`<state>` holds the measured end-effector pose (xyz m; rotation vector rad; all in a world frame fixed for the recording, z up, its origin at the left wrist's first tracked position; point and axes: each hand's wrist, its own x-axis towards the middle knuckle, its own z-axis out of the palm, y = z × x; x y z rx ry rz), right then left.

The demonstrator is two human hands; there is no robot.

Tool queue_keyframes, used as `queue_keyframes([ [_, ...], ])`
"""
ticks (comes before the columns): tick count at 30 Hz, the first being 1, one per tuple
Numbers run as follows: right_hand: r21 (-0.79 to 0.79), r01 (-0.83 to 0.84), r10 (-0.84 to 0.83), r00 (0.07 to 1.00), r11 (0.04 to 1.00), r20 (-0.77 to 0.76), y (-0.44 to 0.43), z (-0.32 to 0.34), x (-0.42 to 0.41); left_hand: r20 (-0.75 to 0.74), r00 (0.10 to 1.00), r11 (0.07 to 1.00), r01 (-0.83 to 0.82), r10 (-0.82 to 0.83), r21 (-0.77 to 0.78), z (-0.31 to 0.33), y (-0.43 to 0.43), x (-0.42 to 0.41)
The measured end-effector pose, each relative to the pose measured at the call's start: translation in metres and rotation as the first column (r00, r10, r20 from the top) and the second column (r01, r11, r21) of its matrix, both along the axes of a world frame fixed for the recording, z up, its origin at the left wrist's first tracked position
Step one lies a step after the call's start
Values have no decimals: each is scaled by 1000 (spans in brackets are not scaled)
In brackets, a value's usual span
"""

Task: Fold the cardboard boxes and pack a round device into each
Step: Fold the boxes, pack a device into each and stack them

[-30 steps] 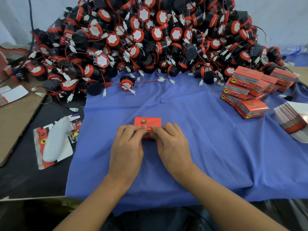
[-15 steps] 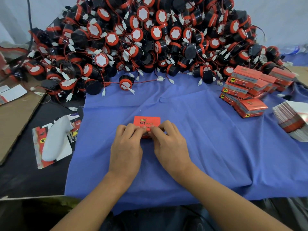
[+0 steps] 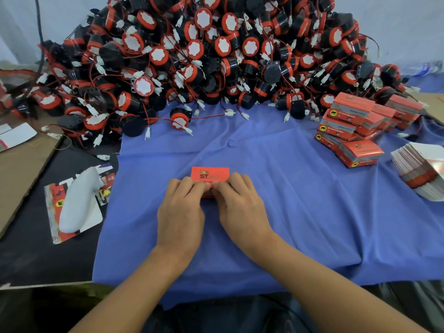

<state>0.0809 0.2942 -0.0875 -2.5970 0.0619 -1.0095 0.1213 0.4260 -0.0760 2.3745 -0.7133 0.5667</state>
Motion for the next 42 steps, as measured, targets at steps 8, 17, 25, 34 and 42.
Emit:
queue_keyframes([
  [8,564,-8,56,996,826,-67,-10,5,0,-327,938,911,-35,-112,-412,1,-11,13],
  [17,820,146,-358,930,553,76,-94,40,-27,-436,752,736,94,-494,-671,34,-123,-18],
  [25,850,203,-534,839,486,105,-211,61,-56,-476,554,696,296,-683,-655,50,-251,-44],
  [34,656,428,-399,894,622,-205,-275,41,-60,-603,376,706,470,-703,-530,30,-314,-37],
  [42,573,608,-701,709,549,-81,-291,41,-101,-215,648,639,538,-730,-550,41,-331,-106],
])
